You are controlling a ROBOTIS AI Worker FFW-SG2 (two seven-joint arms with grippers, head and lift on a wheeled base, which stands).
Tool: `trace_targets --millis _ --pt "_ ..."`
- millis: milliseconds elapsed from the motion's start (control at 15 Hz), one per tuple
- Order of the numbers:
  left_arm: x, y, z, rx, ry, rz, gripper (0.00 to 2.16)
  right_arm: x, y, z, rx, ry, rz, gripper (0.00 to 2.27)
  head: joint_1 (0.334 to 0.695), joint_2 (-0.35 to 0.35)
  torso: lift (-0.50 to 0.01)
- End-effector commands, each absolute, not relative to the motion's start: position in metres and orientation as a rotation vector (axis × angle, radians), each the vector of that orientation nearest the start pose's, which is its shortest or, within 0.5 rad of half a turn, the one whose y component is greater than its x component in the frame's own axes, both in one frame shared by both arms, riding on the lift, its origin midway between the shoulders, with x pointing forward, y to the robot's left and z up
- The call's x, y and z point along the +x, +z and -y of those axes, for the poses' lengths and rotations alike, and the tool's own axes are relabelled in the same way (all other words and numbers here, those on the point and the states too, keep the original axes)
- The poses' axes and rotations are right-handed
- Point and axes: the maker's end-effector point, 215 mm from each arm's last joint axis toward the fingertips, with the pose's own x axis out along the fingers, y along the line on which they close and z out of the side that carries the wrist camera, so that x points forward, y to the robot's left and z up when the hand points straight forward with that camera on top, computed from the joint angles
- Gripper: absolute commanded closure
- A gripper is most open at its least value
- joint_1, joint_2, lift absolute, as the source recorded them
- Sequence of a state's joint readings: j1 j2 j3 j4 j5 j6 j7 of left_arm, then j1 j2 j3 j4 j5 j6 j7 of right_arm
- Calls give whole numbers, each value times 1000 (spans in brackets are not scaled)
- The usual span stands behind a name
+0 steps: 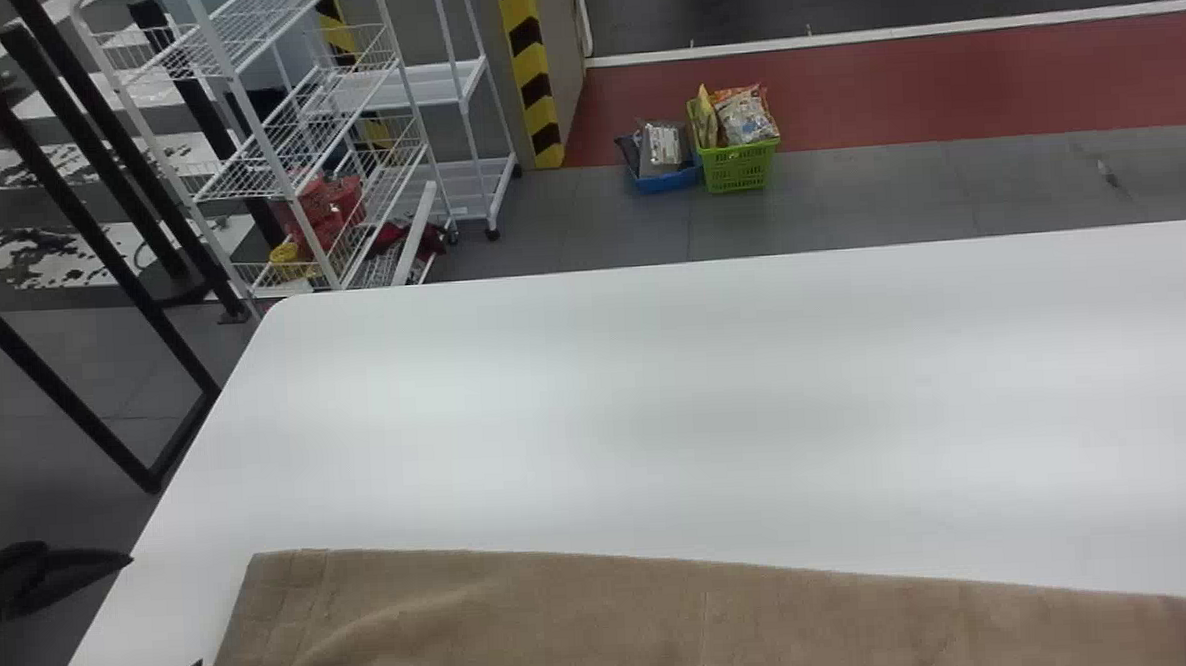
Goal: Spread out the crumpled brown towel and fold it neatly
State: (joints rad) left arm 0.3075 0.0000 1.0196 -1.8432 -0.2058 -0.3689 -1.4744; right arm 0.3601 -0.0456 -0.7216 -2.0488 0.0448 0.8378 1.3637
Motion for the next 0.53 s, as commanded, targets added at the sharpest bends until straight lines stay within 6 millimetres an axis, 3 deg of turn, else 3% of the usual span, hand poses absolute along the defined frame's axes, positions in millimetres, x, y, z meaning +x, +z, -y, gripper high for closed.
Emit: trace_targets --millis 0,467 --pt "301 -358 -445 599 -559 -280 60 314 -415 355 361 560 -593 772 695 175 -128" --pt "300 -361 -445 594 -558 -283 60 305 -437 329 349 607 -659 772 695 210 -128"
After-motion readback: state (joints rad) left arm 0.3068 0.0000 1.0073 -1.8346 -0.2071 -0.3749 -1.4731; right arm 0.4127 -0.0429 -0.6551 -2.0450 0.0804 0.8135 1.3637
